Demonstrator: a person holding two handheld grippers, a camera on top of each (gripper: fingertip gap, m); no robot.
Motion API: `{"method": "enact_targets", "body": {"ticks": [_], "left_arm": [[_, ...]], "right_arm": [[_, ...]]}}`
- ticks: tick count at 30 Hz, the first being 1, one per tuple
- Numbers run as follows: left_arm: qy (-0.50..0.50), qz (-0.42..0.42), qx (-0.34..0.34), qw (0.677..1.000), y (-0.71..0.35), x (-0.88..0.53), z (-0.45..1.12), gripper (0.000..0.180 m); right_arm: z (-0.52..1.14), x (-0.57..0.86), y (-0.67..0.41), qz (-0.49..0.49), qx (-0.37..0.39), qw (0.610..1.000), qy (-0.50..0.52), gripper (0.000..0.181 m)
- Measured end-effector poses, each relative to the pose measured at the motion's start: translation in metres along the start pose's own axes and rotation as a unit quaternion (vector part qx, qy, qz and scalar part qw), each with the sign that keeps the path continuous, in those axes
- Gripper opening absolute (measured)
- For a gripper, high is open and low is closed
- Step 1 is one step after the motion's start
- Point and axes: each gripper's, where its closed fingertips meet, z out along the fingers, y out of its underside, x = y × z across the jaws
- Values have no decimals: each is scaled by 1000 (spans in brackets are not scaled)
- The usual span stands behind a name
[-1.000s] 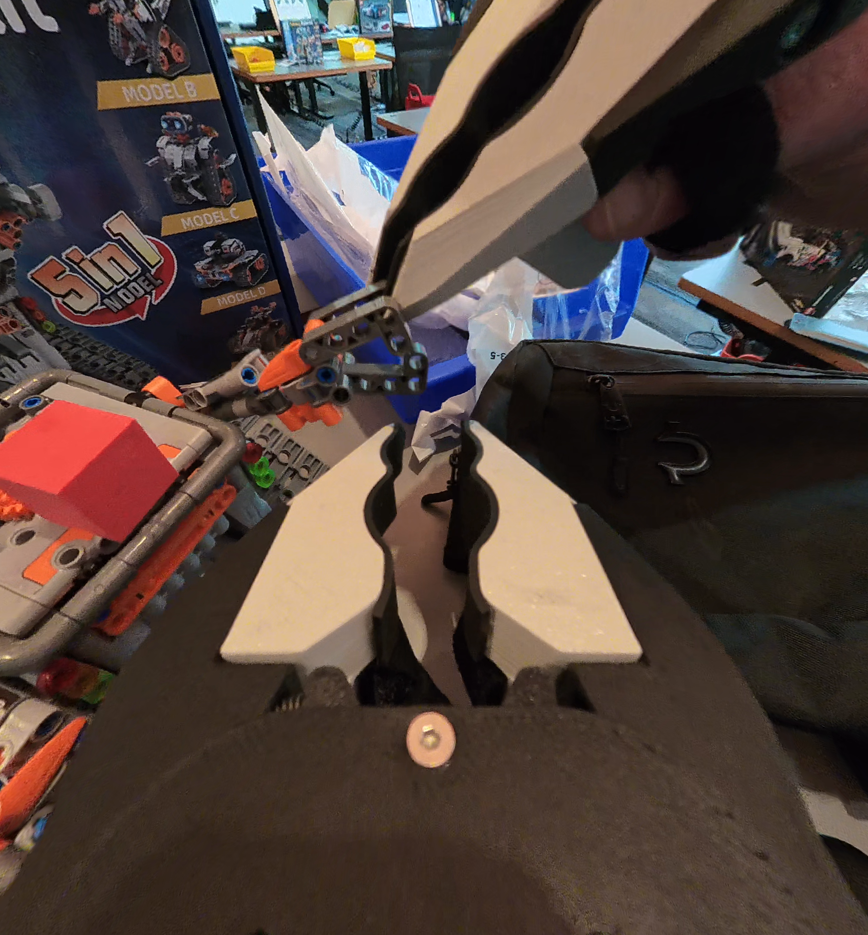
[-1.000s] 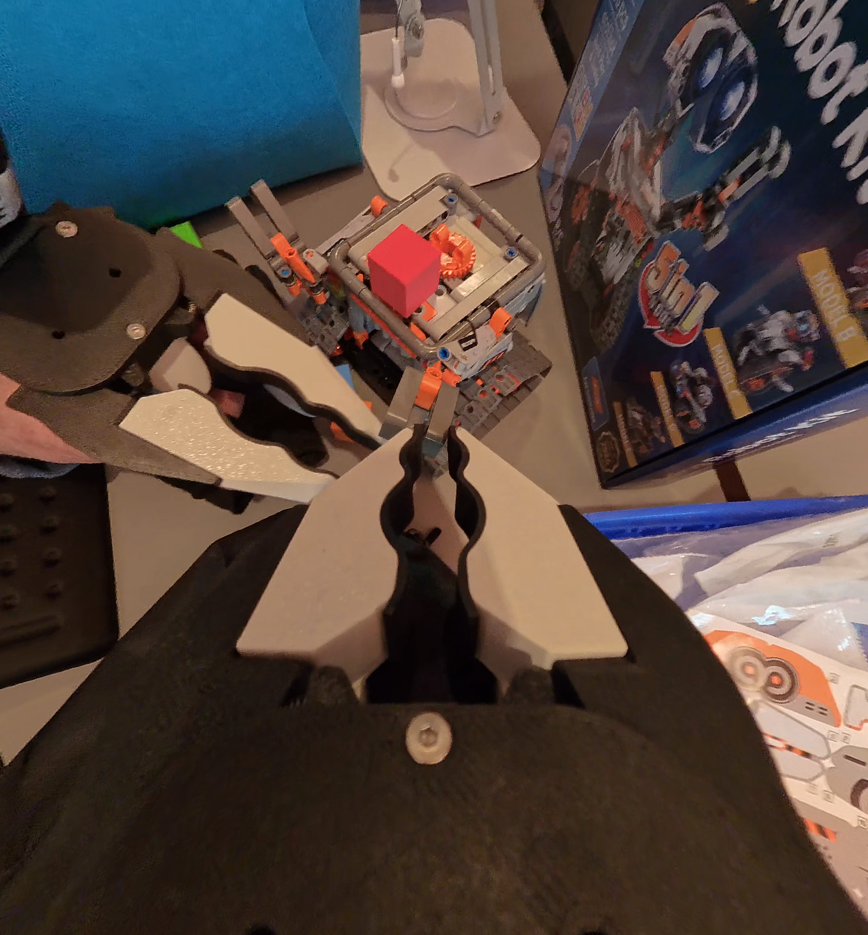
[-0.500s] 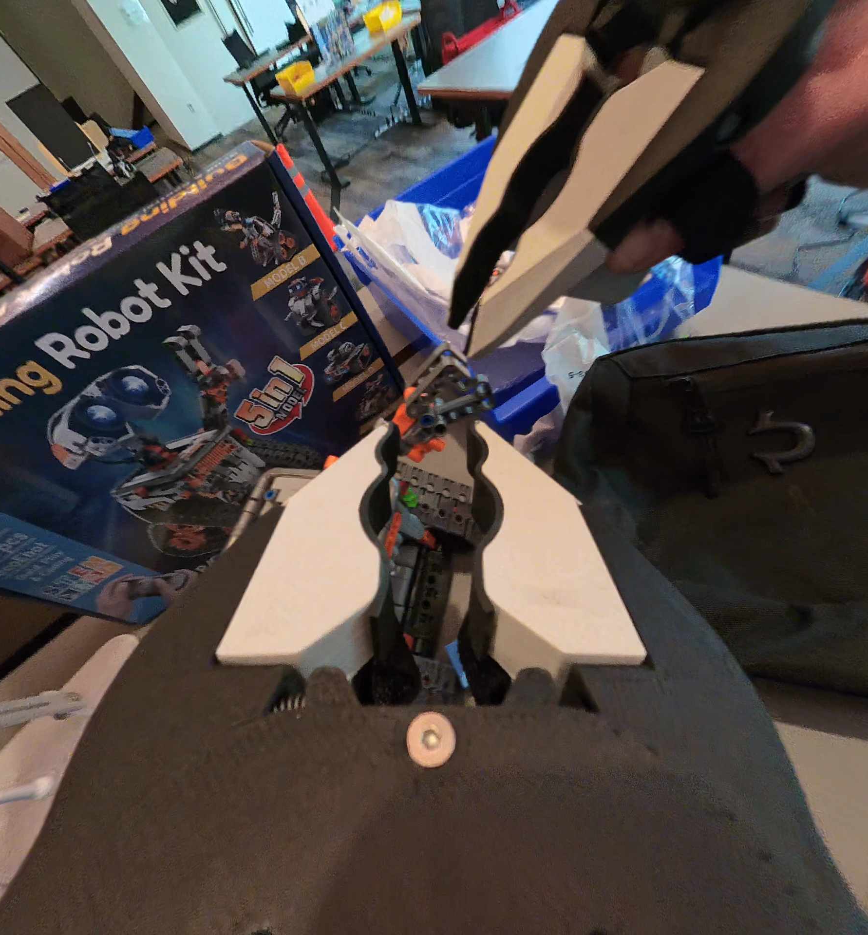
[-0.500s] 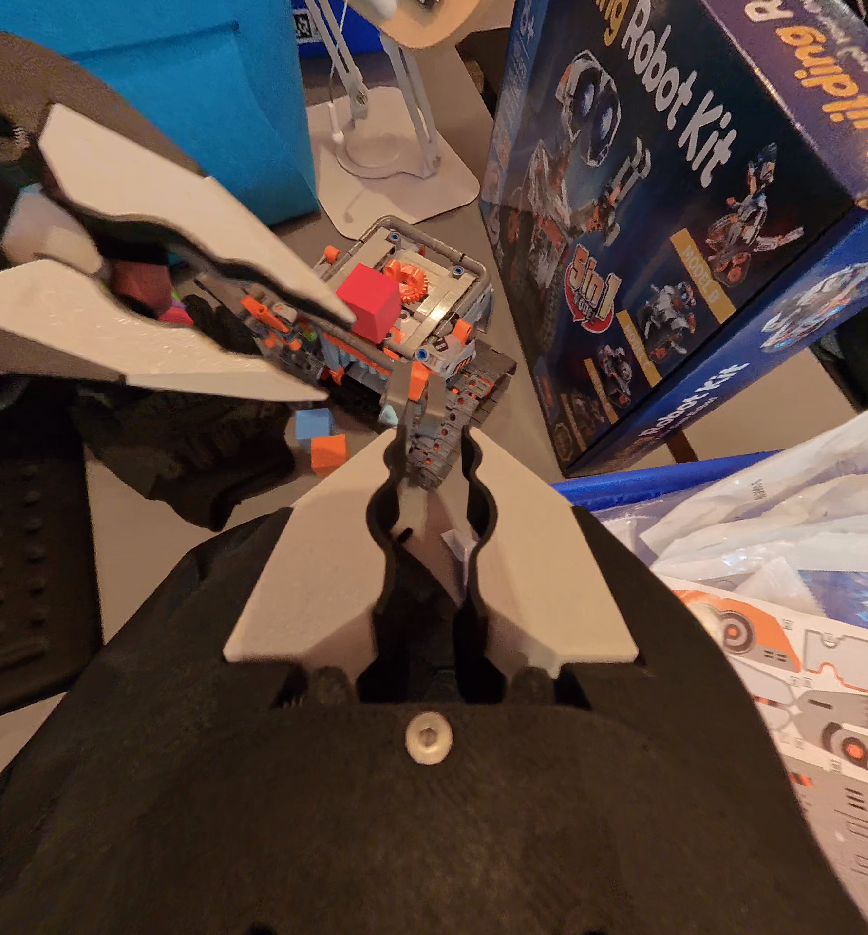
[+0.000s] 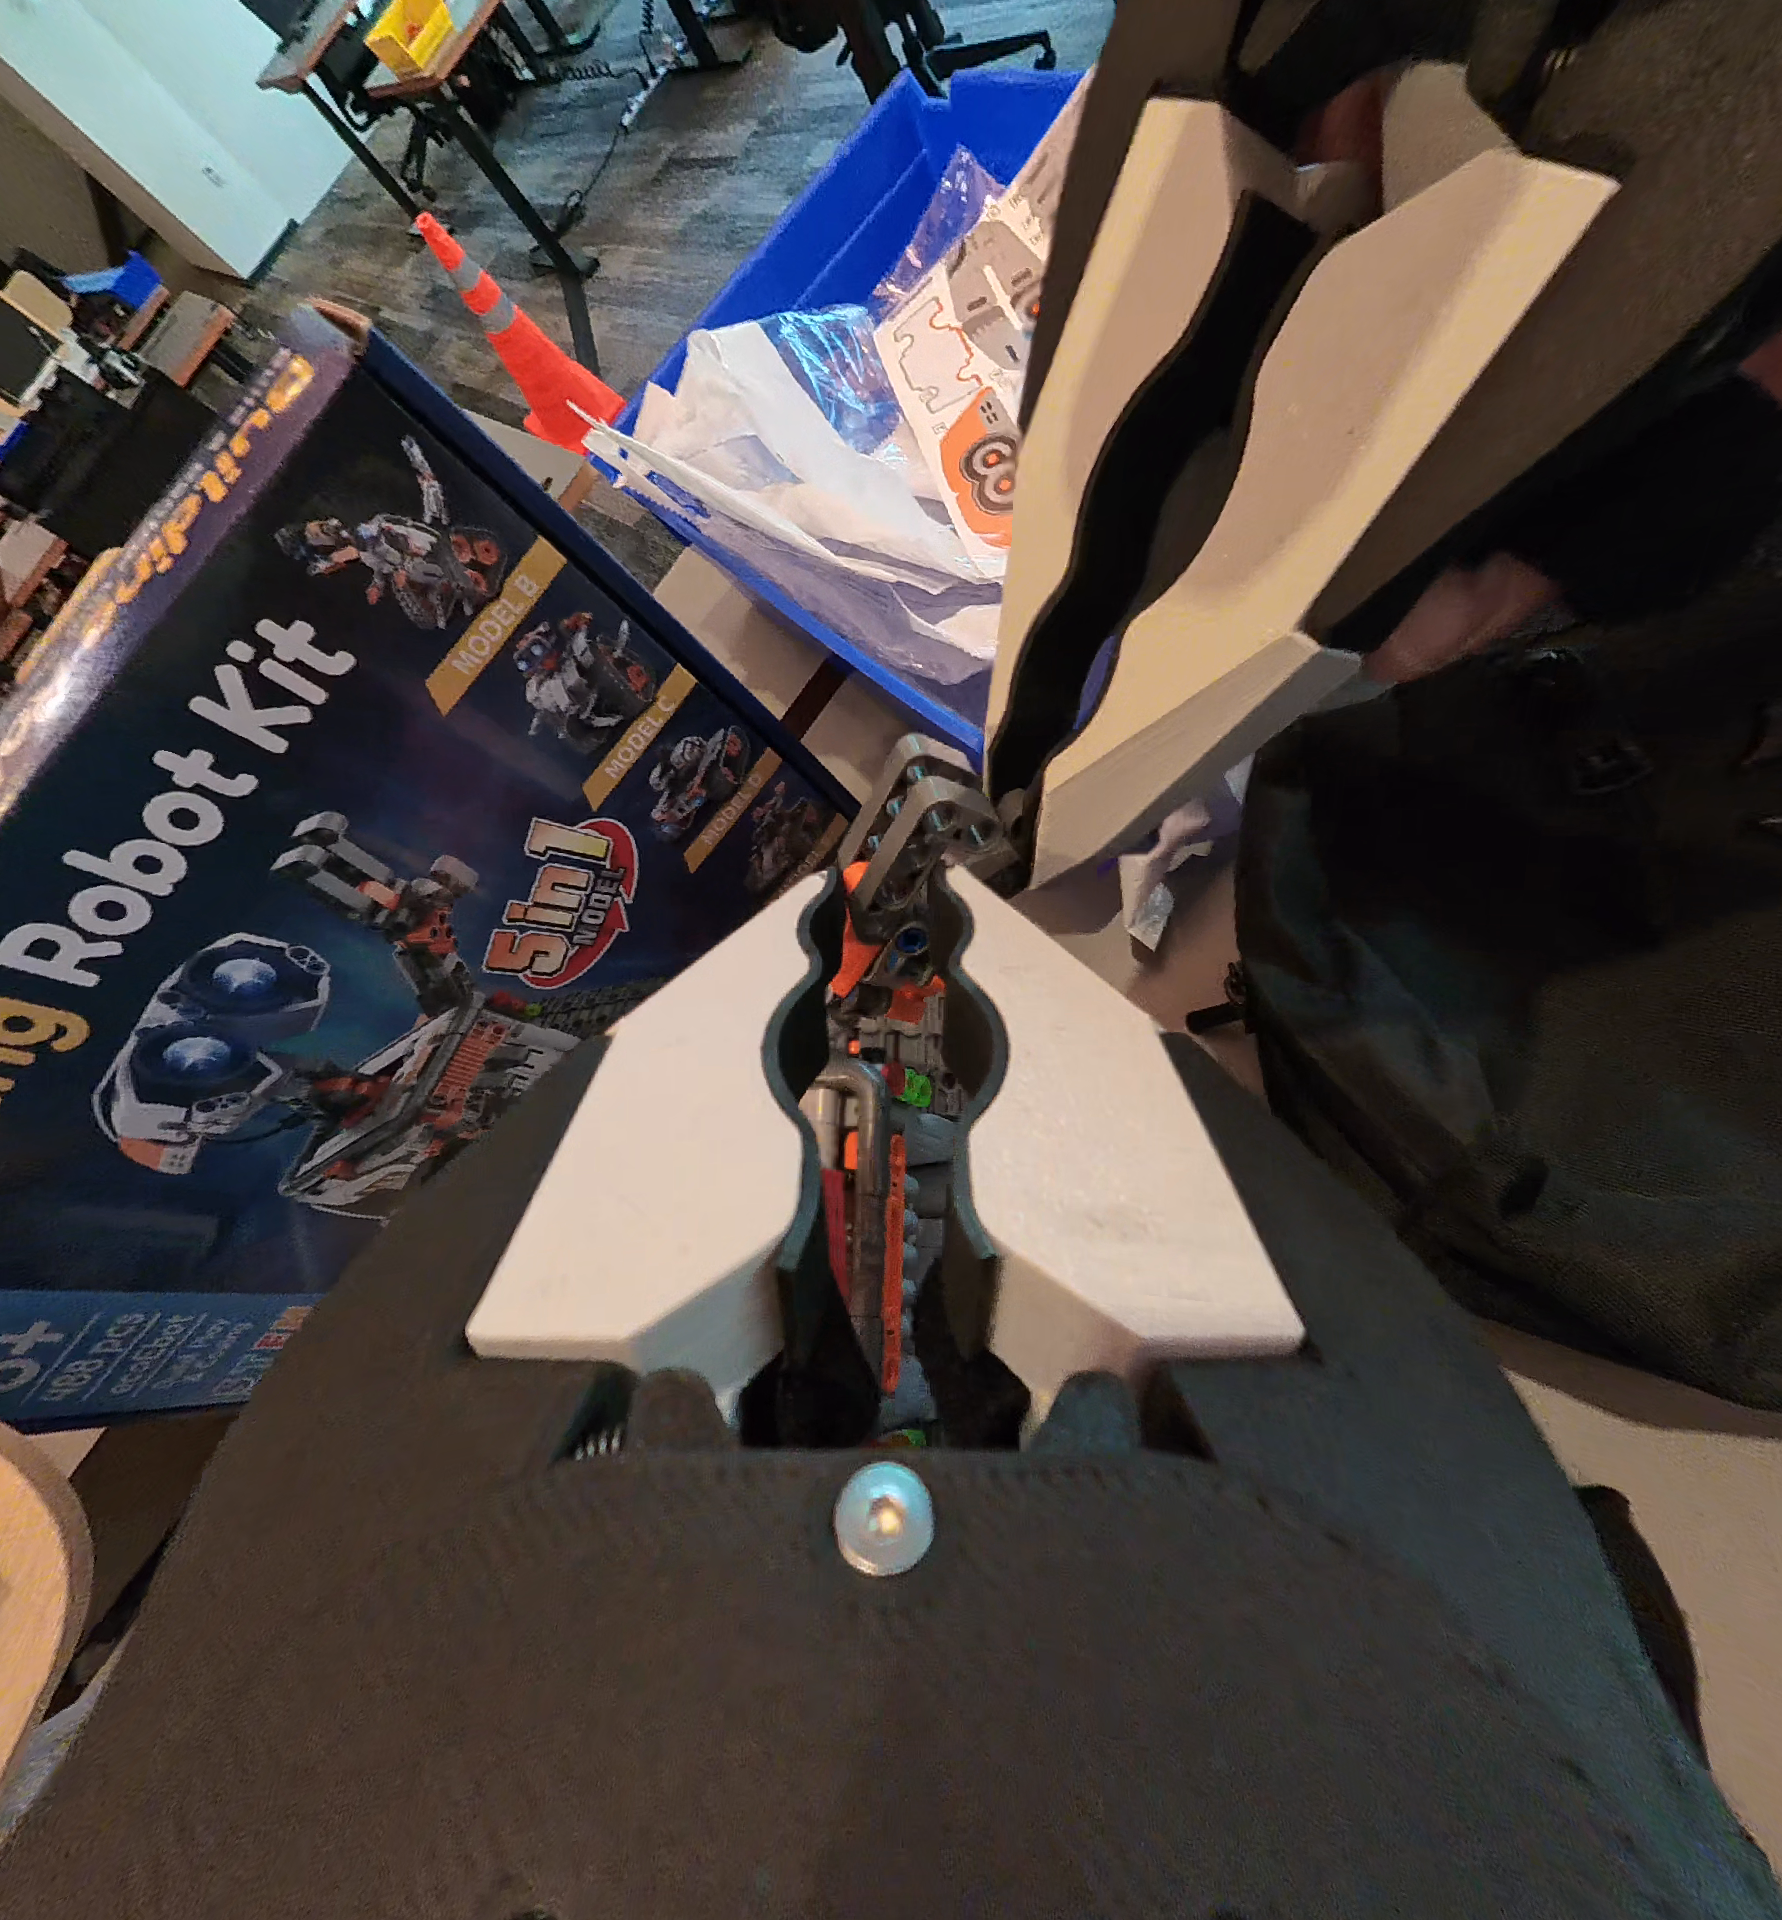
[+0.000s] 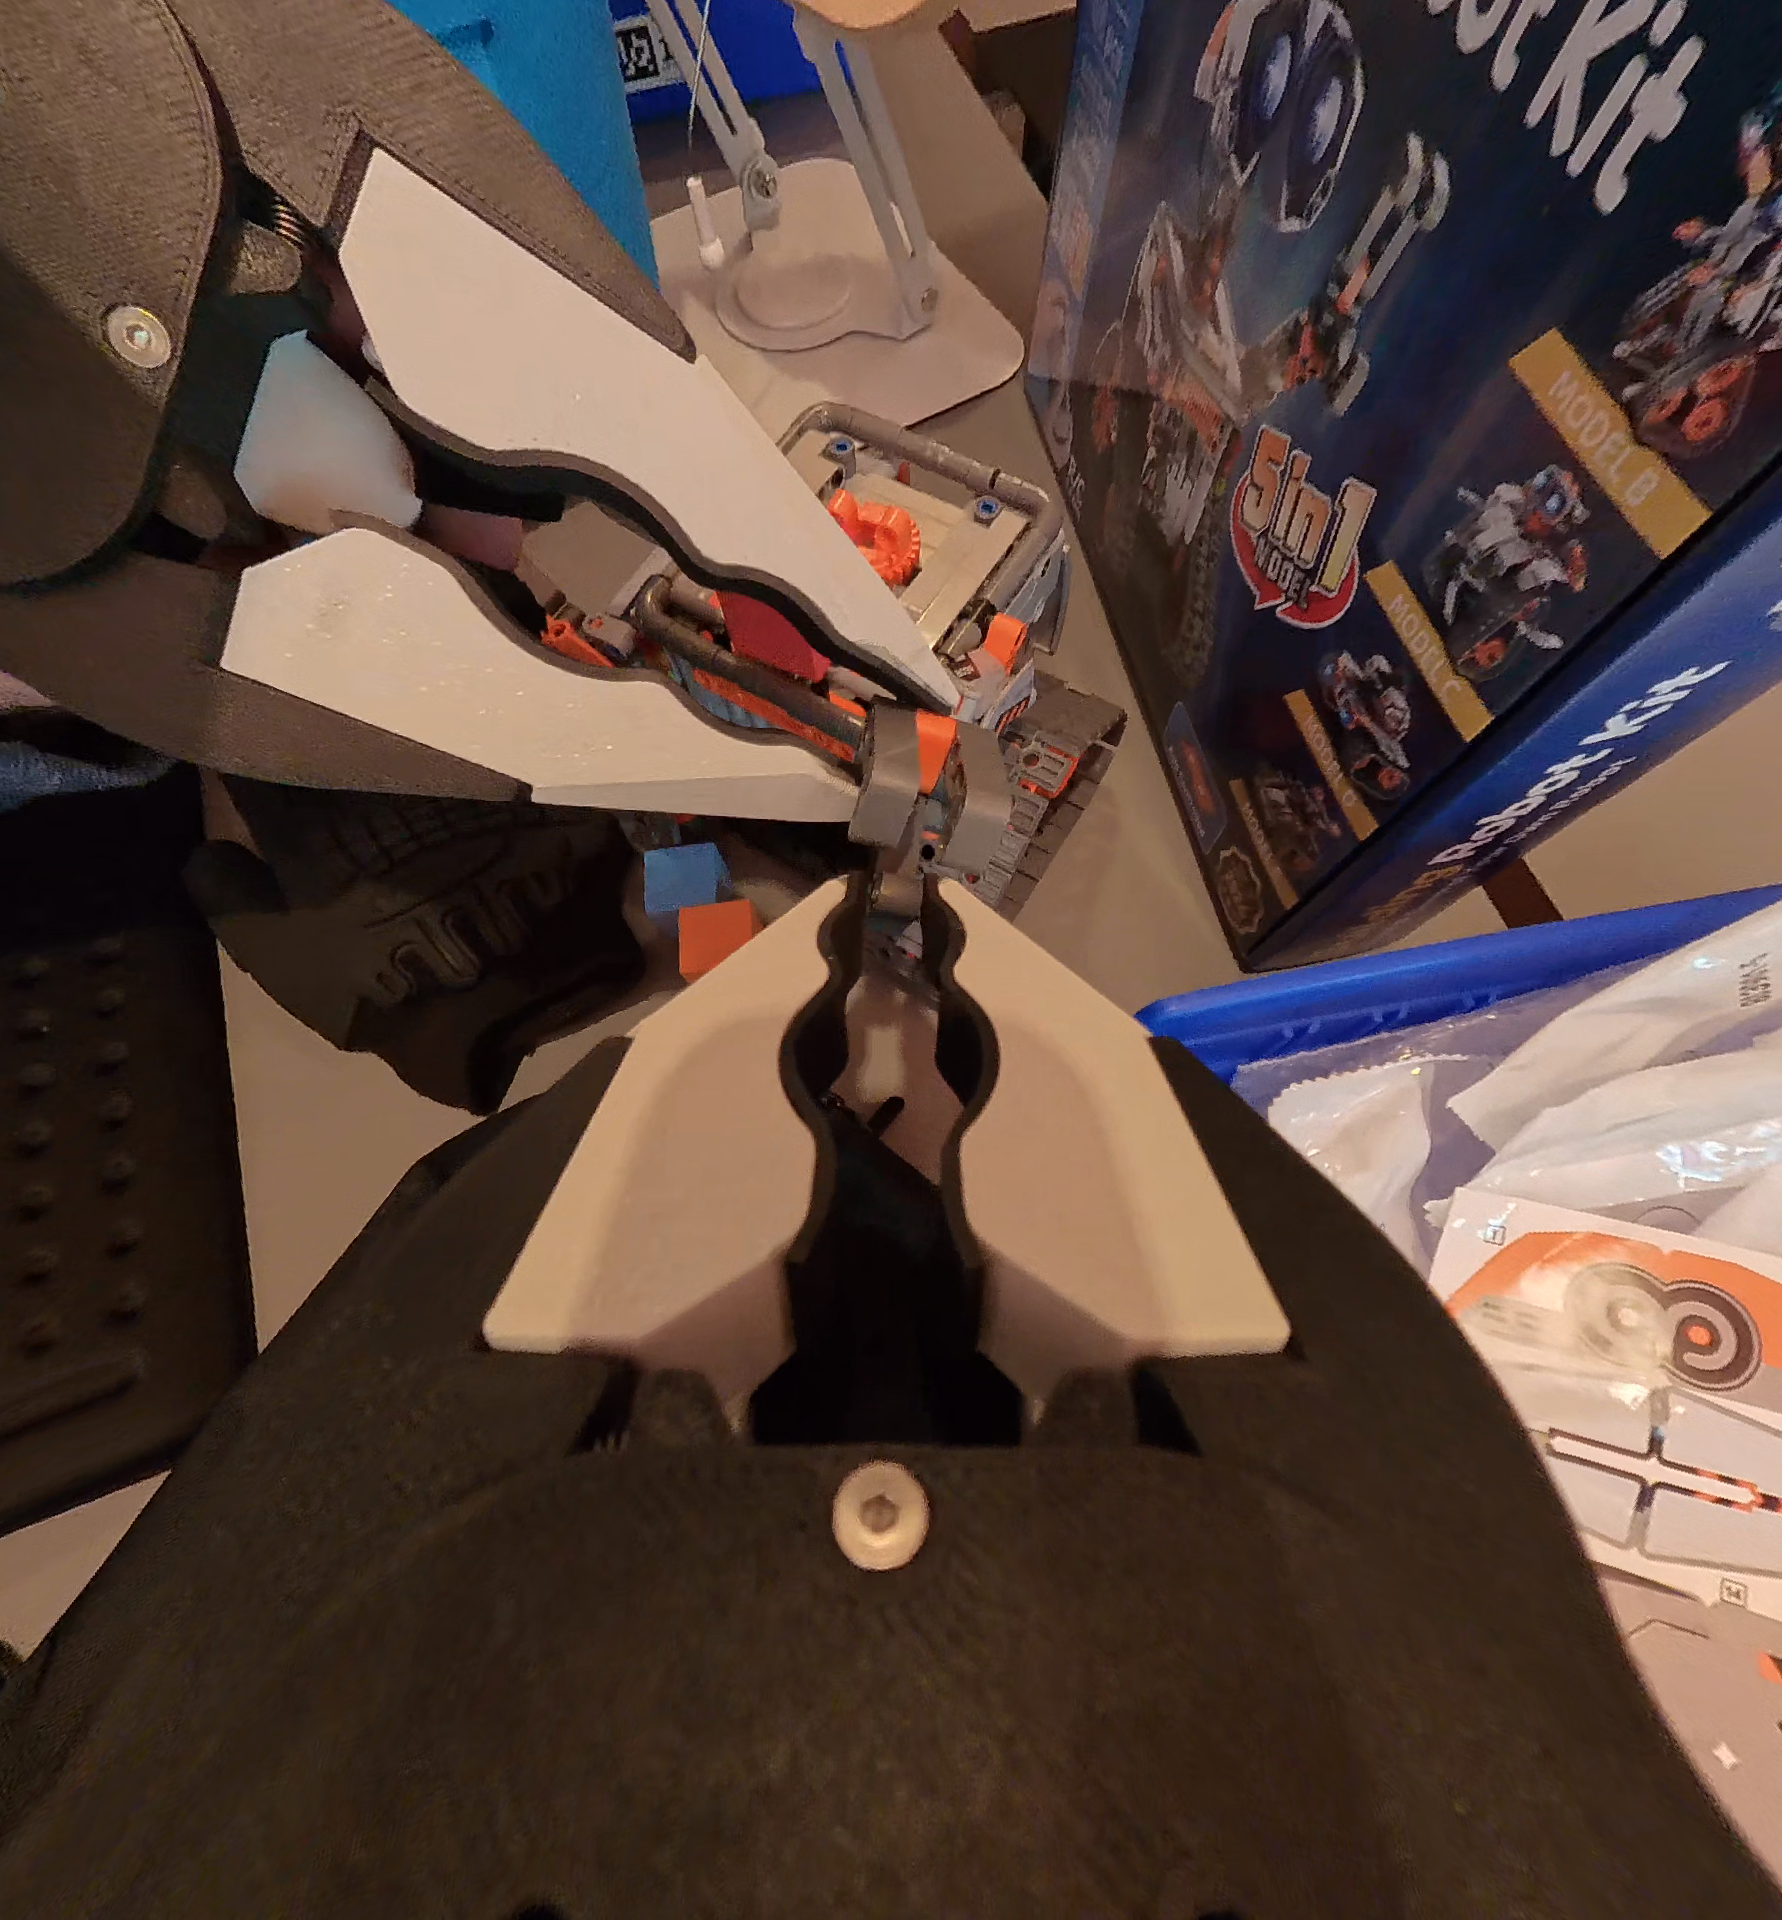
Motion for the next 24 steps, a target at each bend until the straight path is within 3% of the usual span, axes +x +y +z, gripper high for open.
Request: {"method": "enact_targets", "body": {"ticks": [9,24], "left_arm": [[-38,-10,19,999,-9,-37,-7,7],[-114,125,-5,986,-7,-52,-5,4]], "right_arm": [[1,10,-35,-19,54,998,37,8],[11,19,-41,-23,97,992,71,7]]}}
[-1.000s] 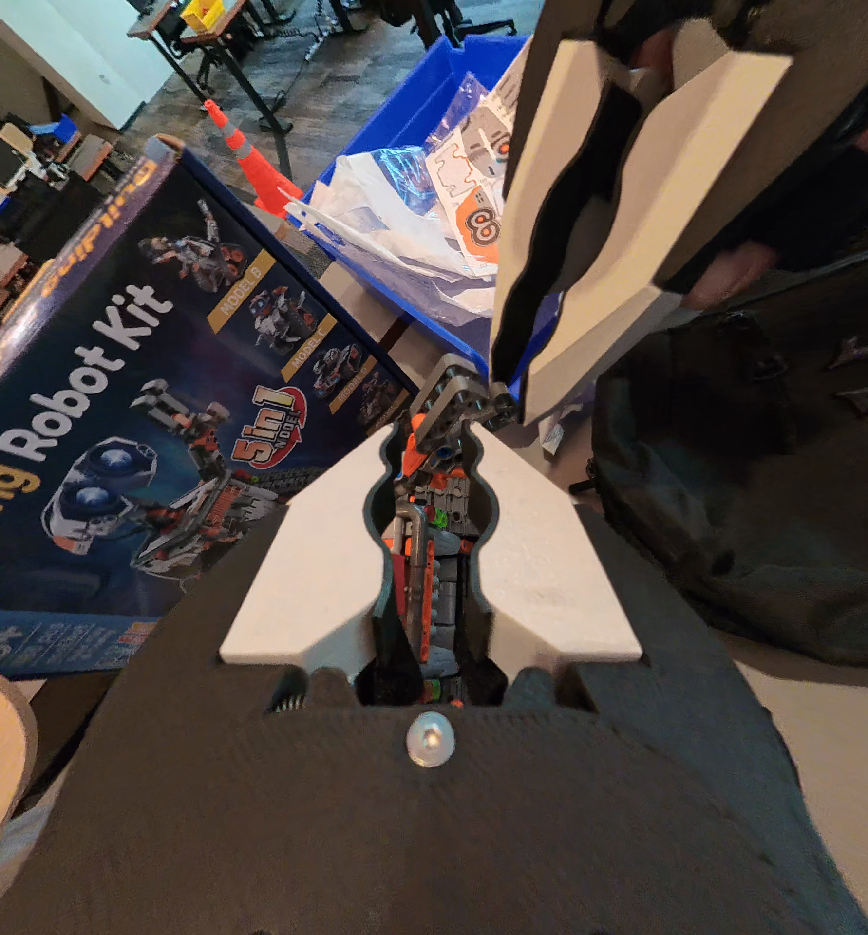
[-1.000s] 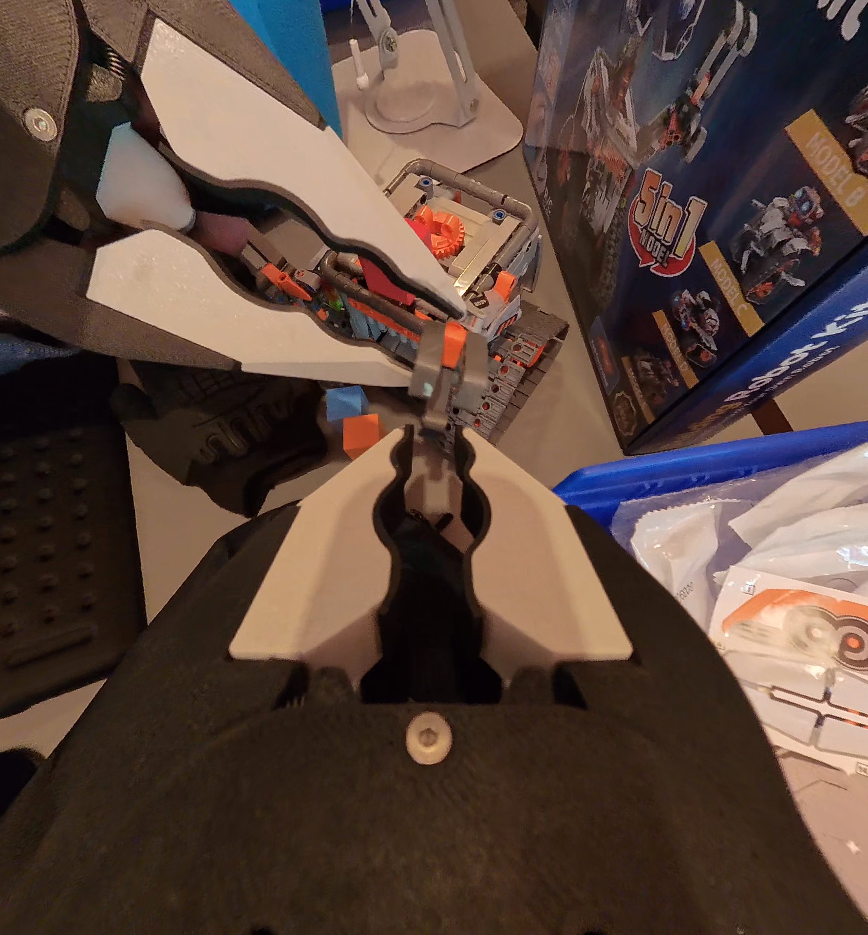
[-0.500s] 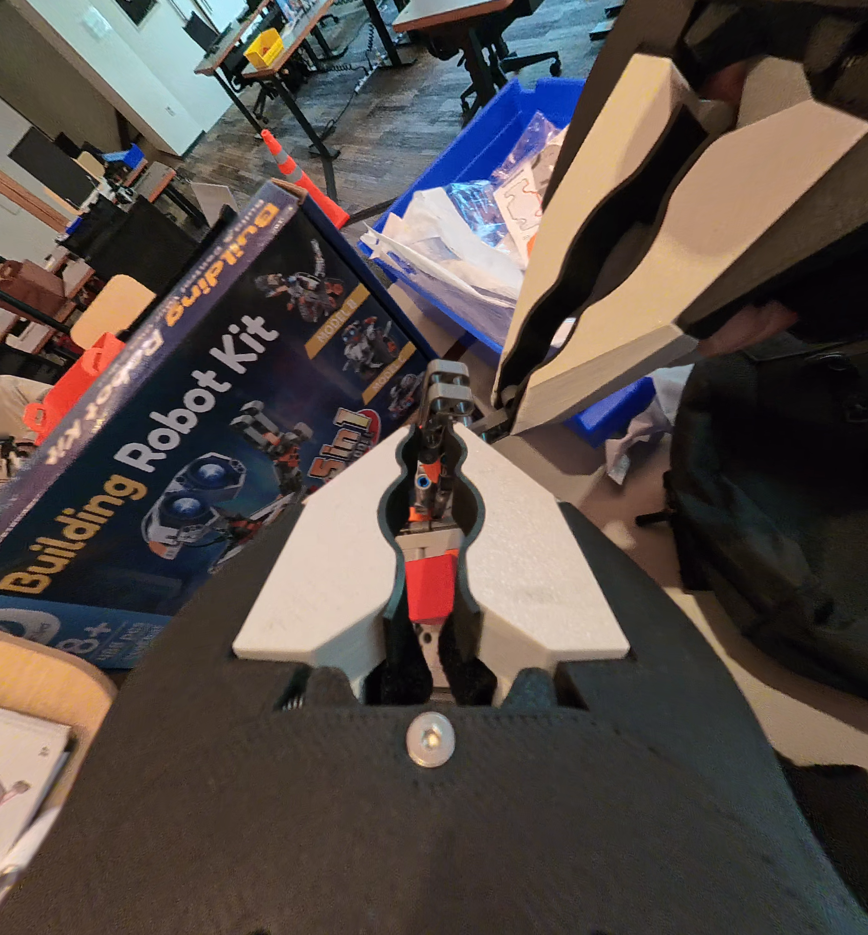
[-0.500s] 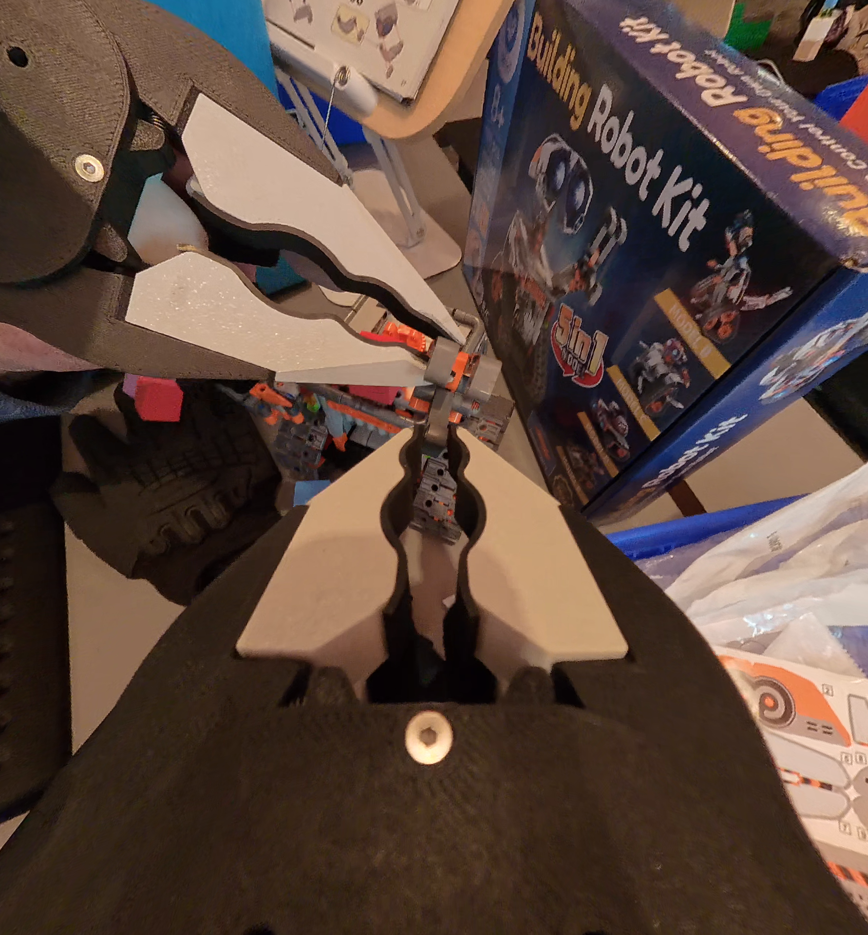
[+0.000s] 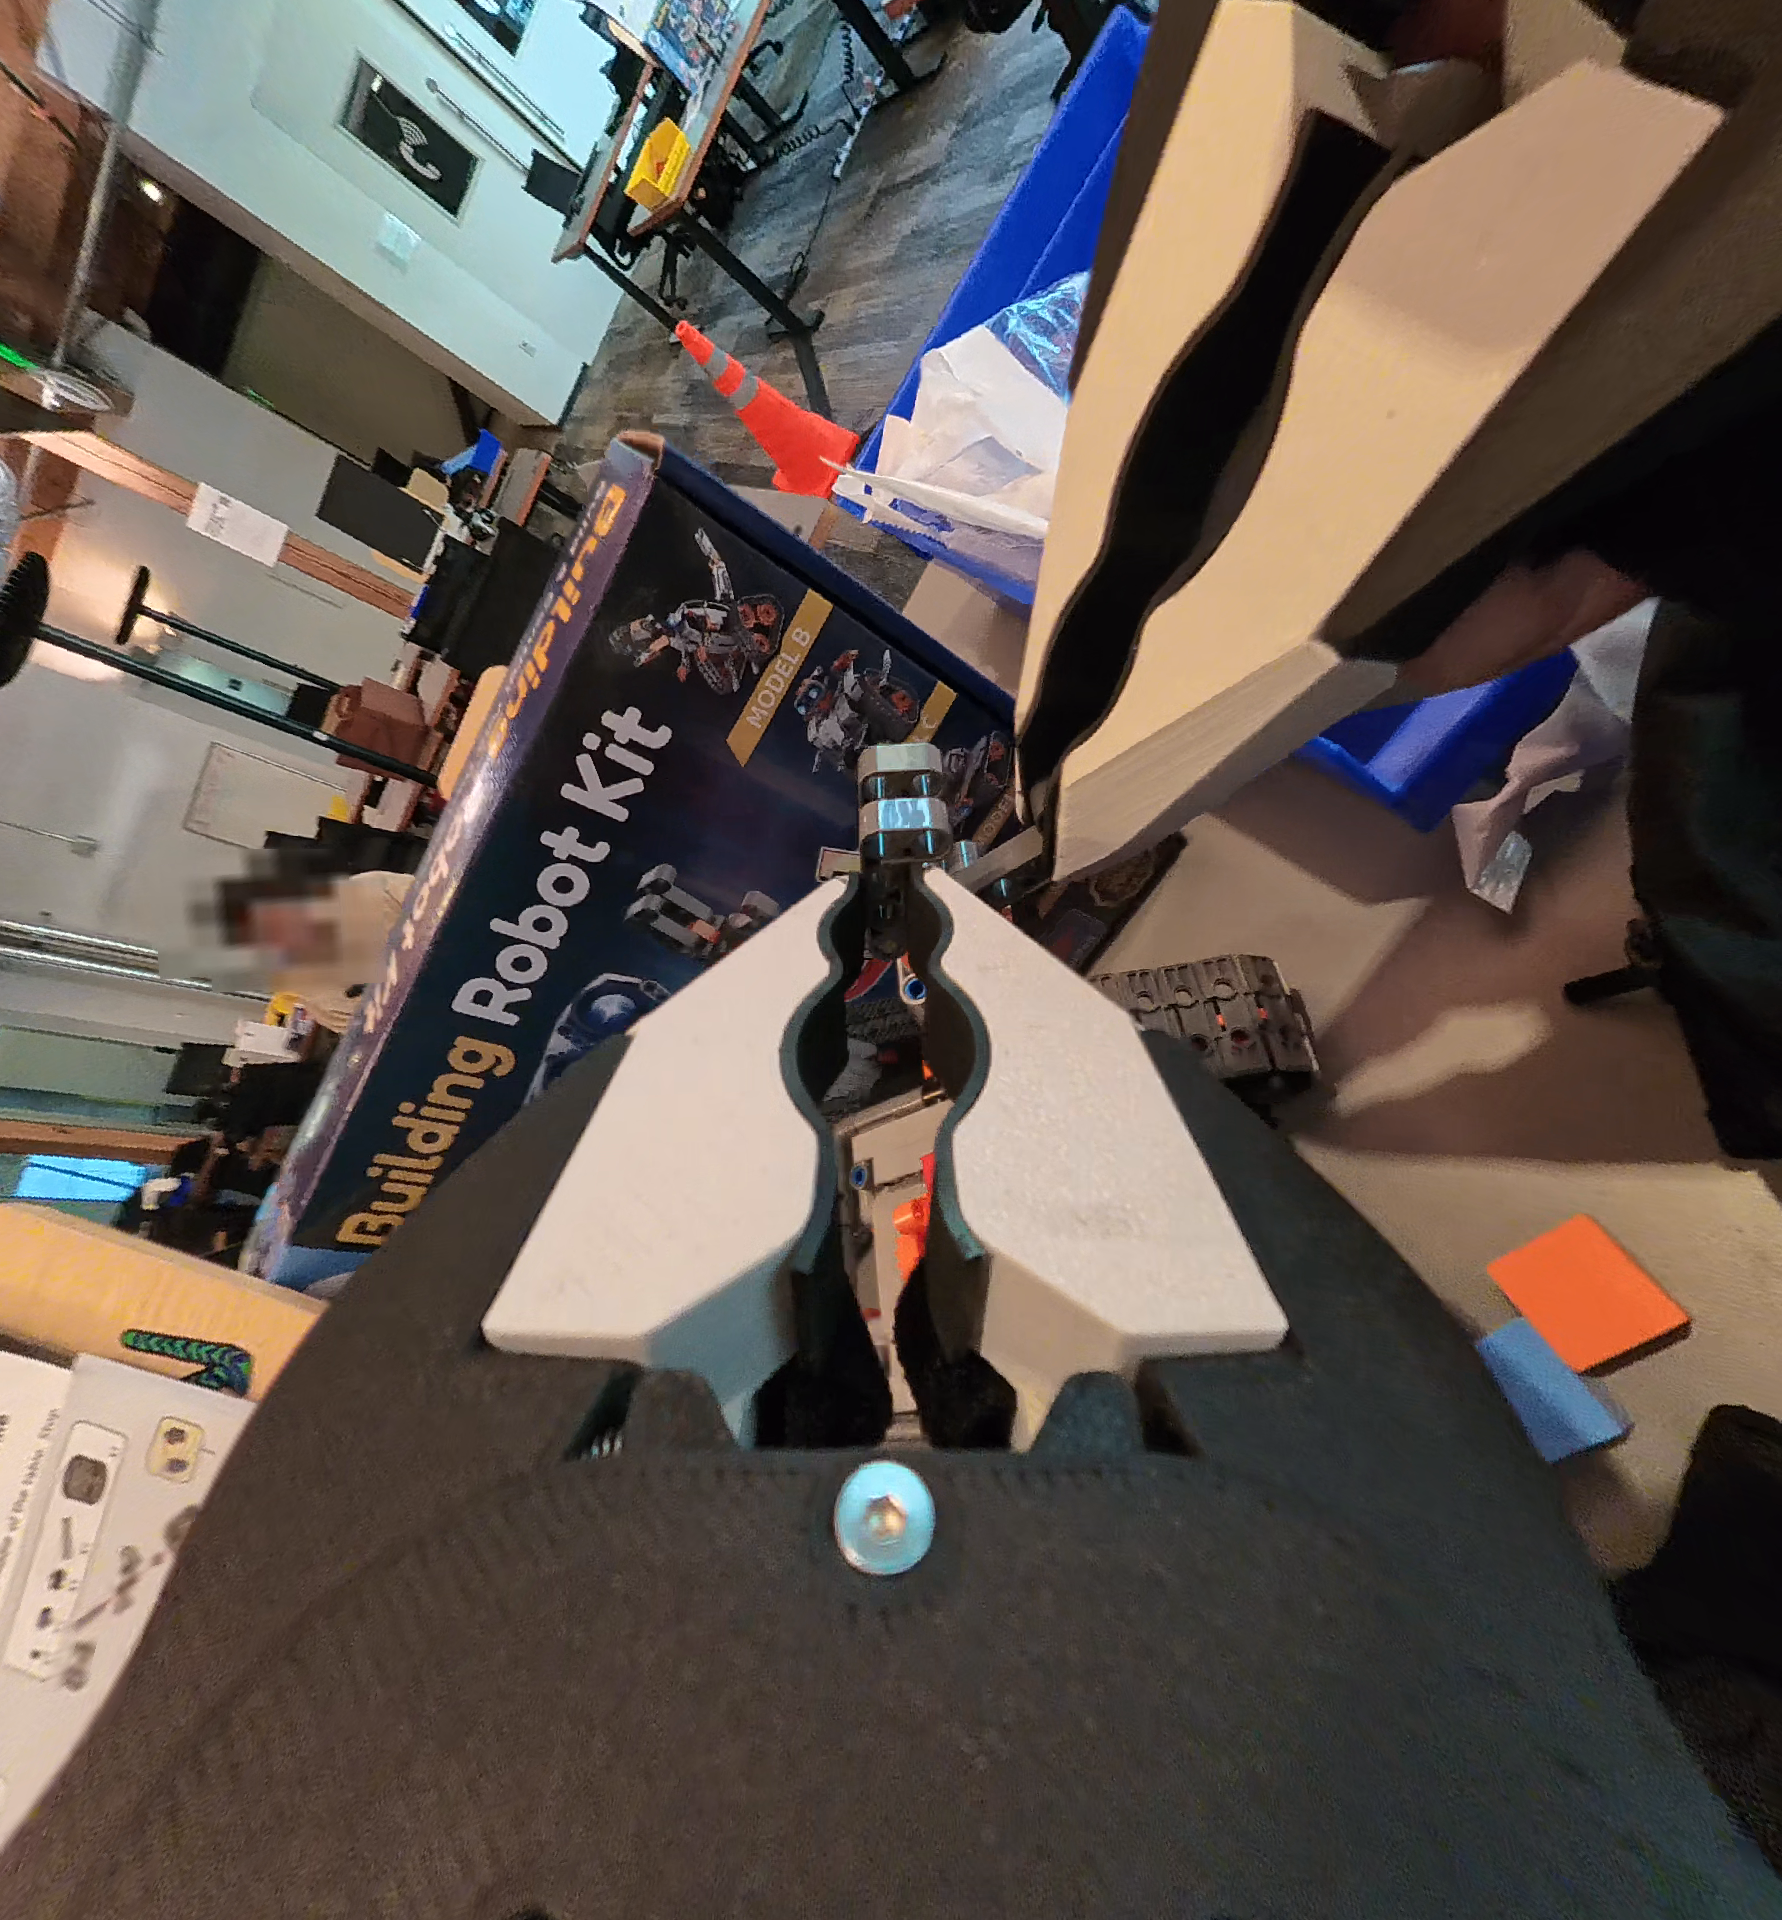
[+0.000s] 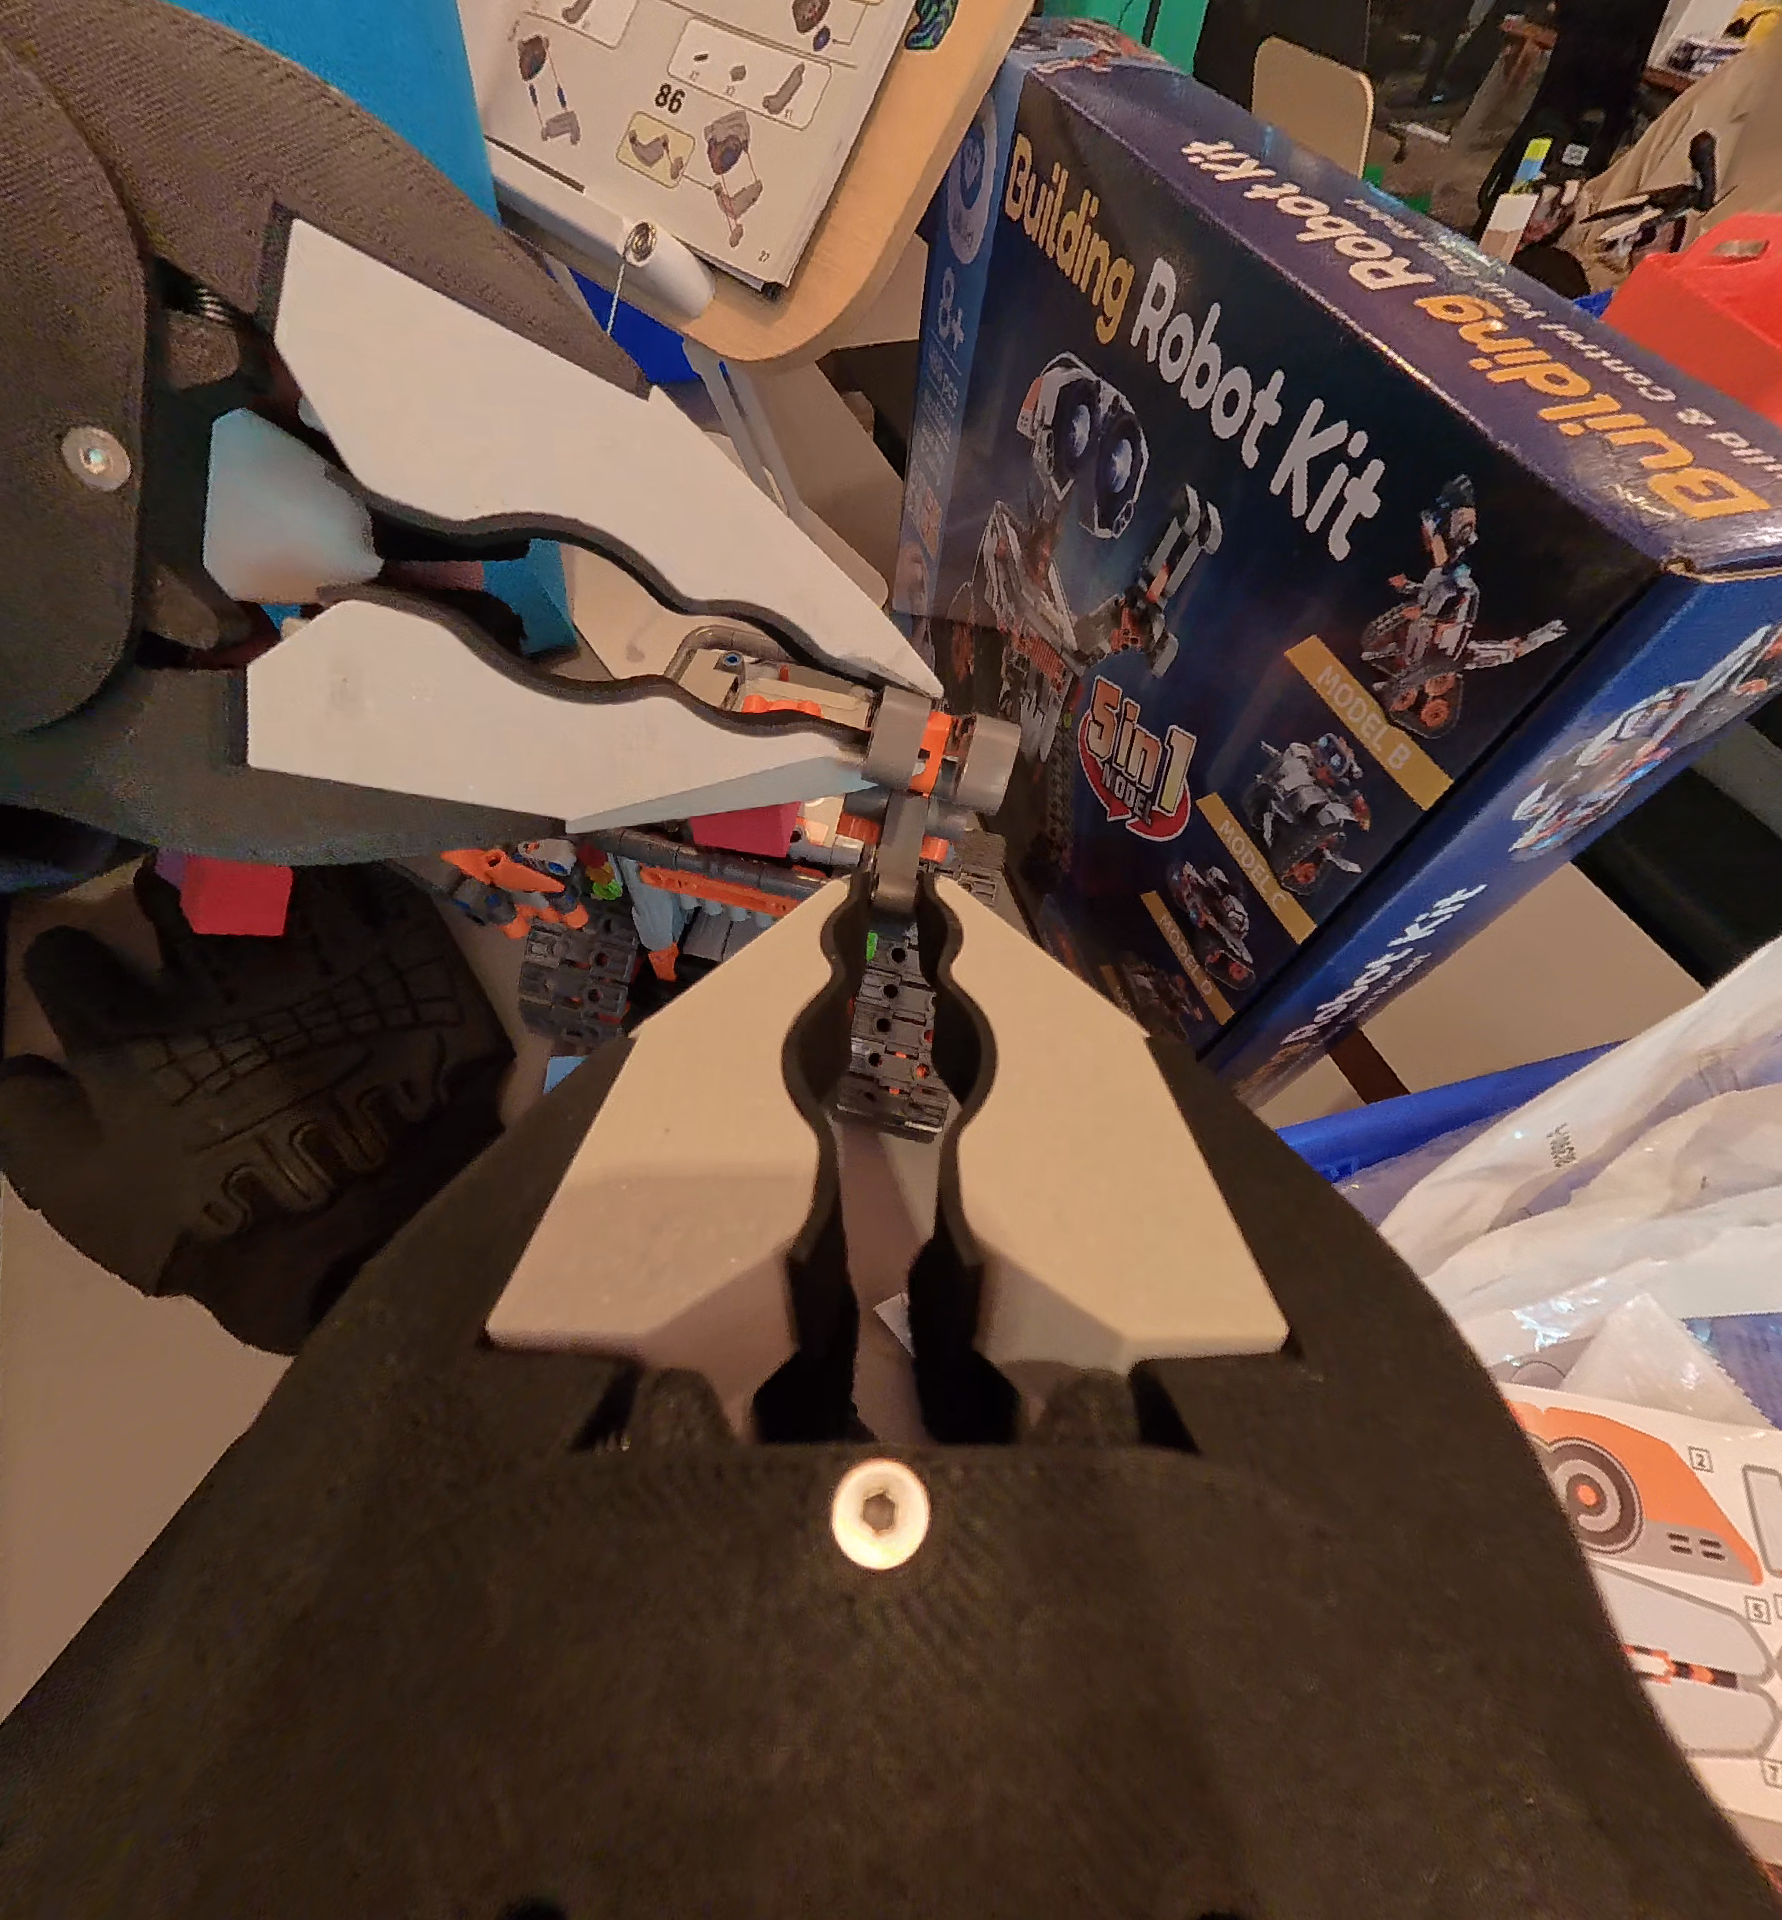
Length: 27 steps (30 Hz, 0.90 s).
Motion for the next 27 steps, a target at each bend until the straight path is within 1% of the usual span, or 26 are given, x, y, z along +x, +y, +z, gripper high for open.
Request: {"method": "enact_targets", "body": {"ticks": [5,12,18,22,27], "left_arm": [[-36,98,-14,994,-2,7,0,5],[-80,193,-24,978,-2,18,0,5],[-106,270,-31,956,-1,25,1,4],[-121,313,-29,942,-4,31,2,4],[-113,304,-18,946,-1,31,4,5]], "right_arm": [[-1,-1,7,3,-9,1000,-5,7],[0,-4,20,2,-6,1000,4,7],[6,-5,31,12,-9,1000,12,6],[13,-7,40,41,-11,999,3,5],[14,-4,41,38,-17,999,-3,6]]}}
